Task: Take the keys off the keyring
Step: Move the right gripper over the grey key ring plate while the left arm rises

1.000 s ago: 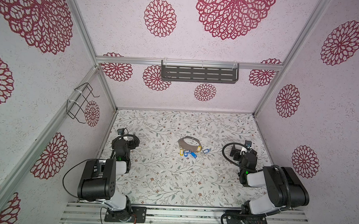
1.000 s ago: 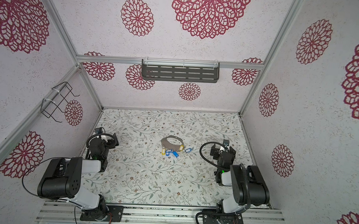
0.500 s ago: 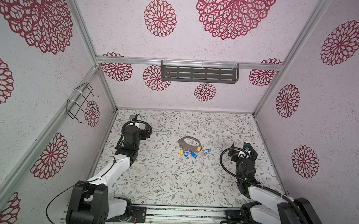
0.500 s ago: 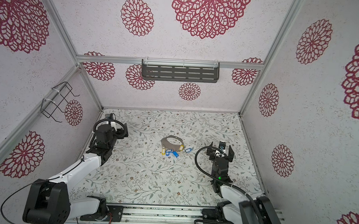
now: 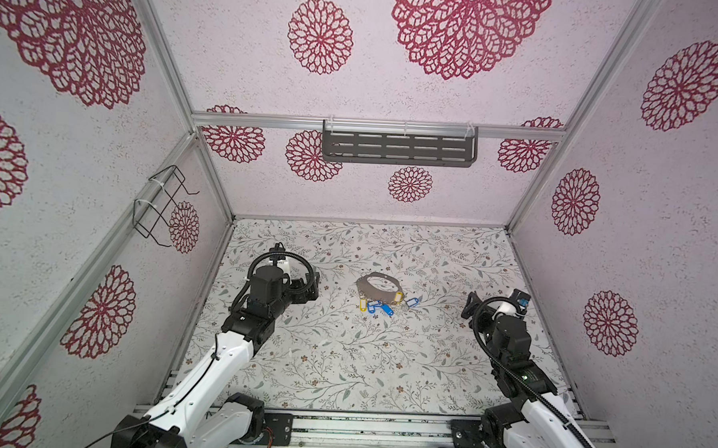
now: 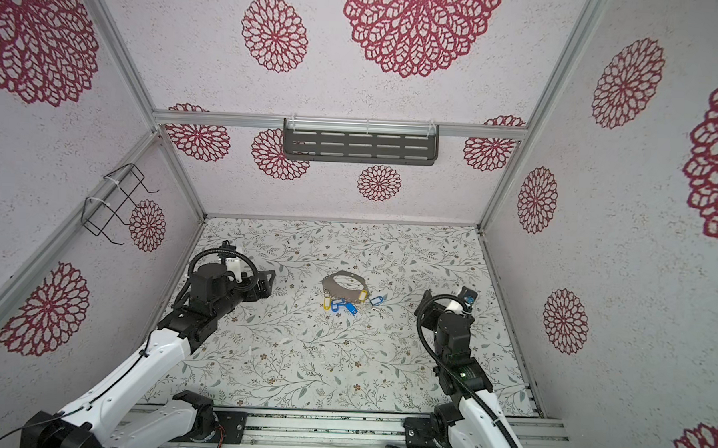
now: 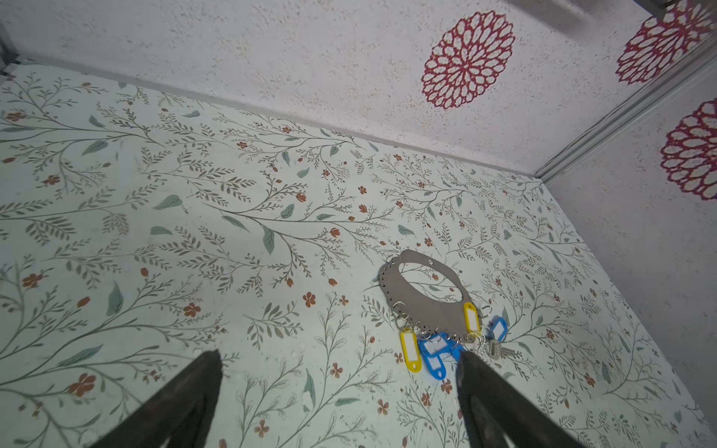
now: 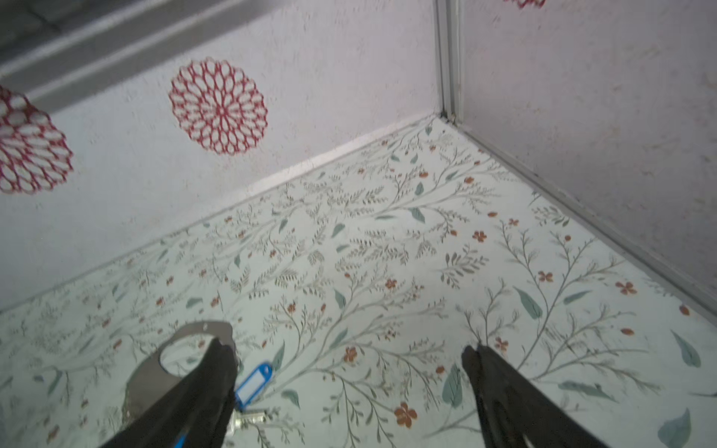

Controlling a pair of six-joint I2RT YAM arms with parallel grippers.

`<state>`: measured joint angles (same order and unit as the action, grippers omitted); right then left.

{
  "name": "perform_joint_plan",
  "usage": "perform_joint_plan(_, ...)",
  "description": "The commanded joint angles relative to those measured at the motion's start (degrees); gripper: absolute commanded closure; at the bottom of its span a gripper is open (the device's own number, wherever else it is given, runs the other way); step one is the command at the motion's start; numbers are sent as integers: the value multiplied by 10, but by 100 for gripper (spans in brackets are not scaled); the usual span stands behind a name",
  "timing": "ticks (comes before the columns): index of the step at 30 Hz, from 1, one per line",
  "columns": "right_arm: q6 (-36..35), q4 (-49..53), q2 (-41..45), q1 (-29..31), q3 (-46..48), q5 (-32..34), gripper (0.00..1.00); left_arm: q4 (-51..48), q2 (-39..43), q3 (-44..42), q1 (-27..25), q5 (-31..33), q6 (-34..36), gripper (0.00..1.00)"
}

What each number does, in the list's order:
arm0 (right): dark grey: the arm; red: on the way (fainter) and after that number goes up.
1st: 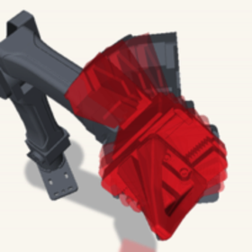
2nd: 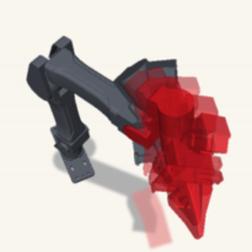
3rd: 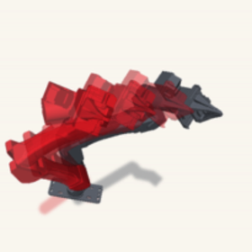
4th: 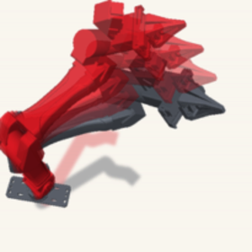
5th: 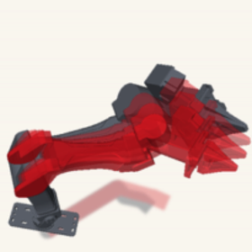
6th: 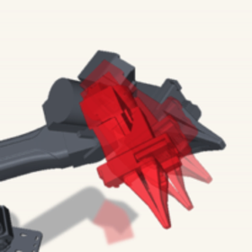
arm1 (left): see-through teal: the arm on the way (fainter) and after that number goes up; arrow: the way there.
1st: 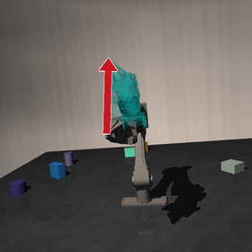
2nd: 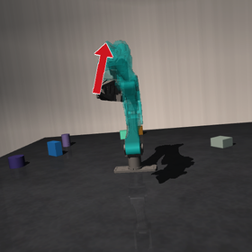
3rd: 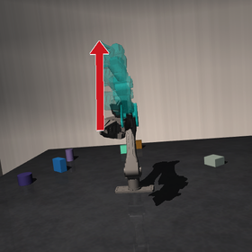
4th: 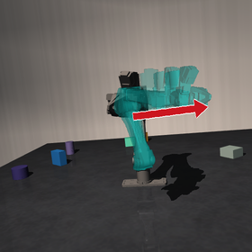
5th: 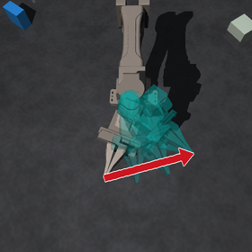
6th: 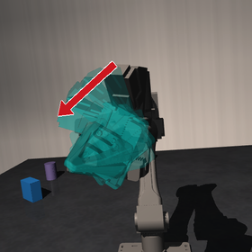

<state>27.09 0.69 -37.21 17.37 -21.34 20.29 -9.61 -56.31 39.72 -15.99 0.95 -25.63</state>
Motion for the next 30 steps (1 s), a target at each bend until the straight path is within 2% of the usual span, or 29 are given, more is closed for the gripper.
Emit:
perform_joint_plan(1,-8,70,-52,0,-44,-68,9,-63,50,7,0,53,-1,3)
perform_joint_plan(4,-30,111,-143,9,-96,-100,14,-93,93,-23,0,145,-24,3)
perform_joint_plan(7,-42,147,-240,19,-149,-133,14,-159,138,-56,2,312,-104,3)
perform_joint_plan(9,-43,133,-288,24,-161,-159,23,-201,165,-72,5,381,-146,3)
perform_joint_plan(10,-40,124,-308,24,-166,-171,28,-204,178,-84,6,391,-147,3)
perform_joint_plan(13,-31,96,-363,30,-190,-219,46,-186,207,-123,7,383,-139,3)
perform_joint_plan(15,-34,85,-398,33,-212,-254,50,-172,221,-150,7,363,-150,3)
perform_joint_plan(18,-50,97,-466,37,-262,-297,48,-138,242,-176,8,325,-133,3)
perform_joint_plan(22,-61,118,-542,48,-323,-322,45,-153,246,-178,8,345,-154,3)
perform_joint_plan(27,-76,126,-597,60,-362,-305,45,-121,203,-182,8,324,-145,3)
perform_joint_plan(30,-94,158,-635,78,-399,-265,49,-94,163,-177,7,295,-135,3)
